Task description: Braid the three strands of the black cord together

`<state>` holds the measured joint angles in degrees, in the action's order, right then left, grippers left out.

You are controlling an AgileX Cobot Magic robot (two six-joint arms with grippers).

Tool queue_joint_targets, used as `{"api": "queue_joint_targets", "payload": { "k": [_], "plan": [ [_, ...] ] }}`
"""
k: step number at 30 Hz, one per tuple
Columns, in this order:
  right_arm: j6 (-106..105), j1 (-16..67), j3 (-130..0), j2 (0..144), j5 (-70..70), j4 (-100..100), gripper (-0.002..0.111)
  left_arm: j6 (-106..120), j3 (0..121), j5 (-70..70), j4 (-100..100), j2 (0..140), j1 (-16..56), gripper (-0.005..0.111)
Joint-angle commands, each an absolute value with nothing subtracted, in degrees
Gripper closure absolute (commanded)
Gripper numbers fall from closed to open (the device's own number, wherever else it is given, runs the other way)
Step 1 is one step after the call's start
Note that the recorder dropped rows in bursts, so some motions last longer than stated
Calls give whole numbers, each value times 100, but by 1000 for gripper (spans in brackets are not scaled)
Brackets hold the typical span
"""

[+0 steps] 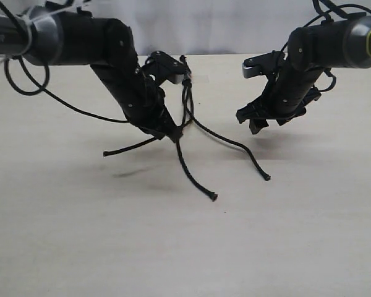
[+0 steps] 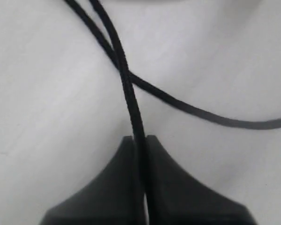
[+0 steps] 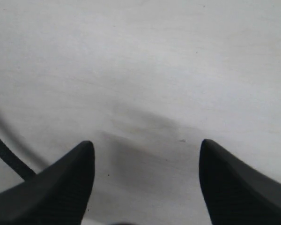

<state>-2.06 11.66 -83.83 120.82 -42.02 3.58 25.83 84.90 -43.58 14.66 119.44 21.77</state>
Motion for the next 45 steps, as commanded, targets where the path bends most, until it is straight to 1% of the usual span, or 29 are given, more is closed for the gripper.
{"api": "queue_joint_targets", "payload": {
  "k": [1, 7, 8, 9, 10, 13, 15, 17, 20, 21, 23, 26, 28, 30, 32, 35, 40, 45],
  "plan": [
    [-236, 1130, -8377, 12060, -4183, 345, 47, 2504, 8306, -4289, 1420, 11879, 1841, 107],
    [-236, 1130, -8377, 12060, -4183, 345, 47, 2479, 8127, -4006, 1416, 12165, 1704, 107],
    [-236, 1130, -8377, 12060, -4183, 345, 47, 2367, 8127, -3979, 1416, 12177, 1704, 104],
    [-236, 1130, -8377, 12060, -4183, 345, 47, 2367, 8127, -3979, 1416, 12177, 1704, 98],
    [-236, 1130, -8377, 12060, -4183, 345, 47, 2359, 8127, -3979, 1431, 12177, 1704, 86],
    [-236, 1130, -8377, 12060, -4183, 345, 47, 2359, 8127, -3990, 1509, 12177, 1704, 66],
    [-236, 1142, -8377, 12049, -4225, 345, 47, 2423, 8127, -4043, 1522, 12177, 1704, 59],
    [-236, 1152, -8389, 12009, -4334, 332, 47, 2568, 8127, -4112, 1509, 12177, 1704, 58],
    [-250, 1253, -8403, 11818, -4490, 322, 47, 2581, 8147, -4072, 1509, 12078, 1682, 59],
    [-291, 1304, -8403, 11742, -4566, 322, 47, 2609, 8147, -4072, 1509, 11990, 1668, 61],
    [-293, 1433, -8403, 11605, -4668, 308, 47, 2741, 8136, -4043, 1526, 11741, 1638, 70],
    [-463, 1732, -8382, 11496, -4889, 129, 47, 2844, 8136, -3992, 1576, 11264, 1534, 87],
    [-677, 1939, -8382, 11487, -4994, -103, 47, 2876, 8107, -3967, 1586, 10955, 1452, 96],
    [-812, 2191, -8327, 11498, -4996, -307, 47, 2889, 7910, -3645, 1586, 10587, 1368, 103],
    [-851, 2432, -8269, 11498, -4937, -378, 47, 2889, 7514, -3040, 1567, 10129, 1258, 107],
    [-851, 2827, -8172, 11498, -4916, -378, 47, 2889, 7022, -2530, 1567, 9435, 1061, 107],
    [-851, 3389, -7896, 11572, -4595, -378, 47, 2861, 6632, -2384, 1723, 8579, 887, 107],
    [-851, 3755, -7892, 11880, -4523, -378, 47, 2872, 6468, -2342, 1892, 8272, 887, 107]
  ]
}}
